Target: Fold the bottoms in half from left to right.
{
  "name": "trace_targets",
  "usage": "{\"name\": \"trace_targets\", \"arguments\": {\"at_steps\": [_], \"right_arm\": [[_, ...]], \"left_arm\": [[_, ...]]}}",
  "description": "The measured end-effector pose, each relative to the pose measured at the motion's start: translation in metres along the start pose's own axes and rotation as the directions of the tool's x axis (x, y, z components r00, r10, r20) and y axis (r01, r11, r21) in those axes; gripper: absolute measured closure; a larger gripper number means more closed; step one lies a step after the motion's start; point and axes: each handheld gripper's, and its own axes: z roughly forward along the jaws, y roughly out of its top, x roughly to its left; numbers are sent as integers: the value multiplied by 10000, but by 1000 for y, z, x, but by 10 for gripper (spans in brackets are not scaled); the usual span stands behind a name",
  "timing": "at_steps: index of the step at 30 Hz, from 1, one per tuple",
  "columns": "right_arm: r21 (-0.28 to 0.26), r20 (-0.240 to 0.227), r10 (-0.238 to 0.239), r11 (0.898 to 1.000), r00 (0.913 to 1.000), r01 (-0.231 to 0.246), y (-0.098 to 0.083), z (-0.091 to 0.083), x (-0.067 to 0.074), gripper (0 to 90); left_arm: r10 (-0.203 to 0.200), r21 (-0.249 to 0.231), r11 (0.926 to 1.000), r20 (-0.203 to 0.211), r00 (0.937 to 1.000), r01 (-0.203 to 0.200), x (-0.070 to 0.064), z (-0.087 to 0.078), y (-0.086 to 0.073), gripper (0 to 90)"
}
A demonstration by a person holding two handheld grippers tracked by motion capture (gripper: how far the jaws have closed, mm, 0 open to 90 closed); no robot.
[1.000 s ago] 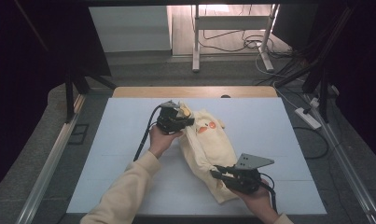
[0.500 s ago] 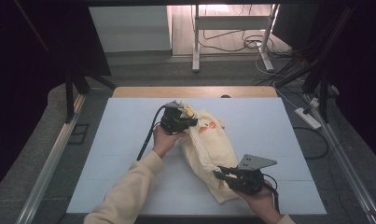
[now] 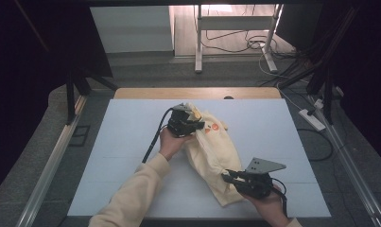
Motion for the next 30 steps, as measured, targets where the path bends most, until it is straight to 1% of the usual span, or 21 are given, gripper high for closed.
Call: {"name": "trace_targets", "arguments": {"at_steps": [12, 17, 20, 24, 30], "right_arm": [[231, 147, 121, 9997, 9998, -124, -4, -3, -5, 778], [127, 51, 214, 9997, 9998, -215, -6, -6, -5, 782], [145, 28, 179, 9997, 9998, -179, -6, -7, -5, 785], [229, 30, 205, 9995, 9998, -206, -7, -8, -5, 792], [378, 101, 309, 9988, 9995, -312, -9, -12, -8, 800]], "left_arm": [[-27, 148, 9999, 21, 10000, 26, -2, 12, 0, 838], [-13, 186, 9998, 69, 10000, 12, -4, 16, 0, 839], [-17, 209, 9998, 79, 10000, 15, -4, 19, 0, 838], [57, 285, 9996, 113, 9999, -60, -7, 24, 0, 839], [46, 368, 9993, 193, 9998, -53, -9, 32, 1, 838]]}}
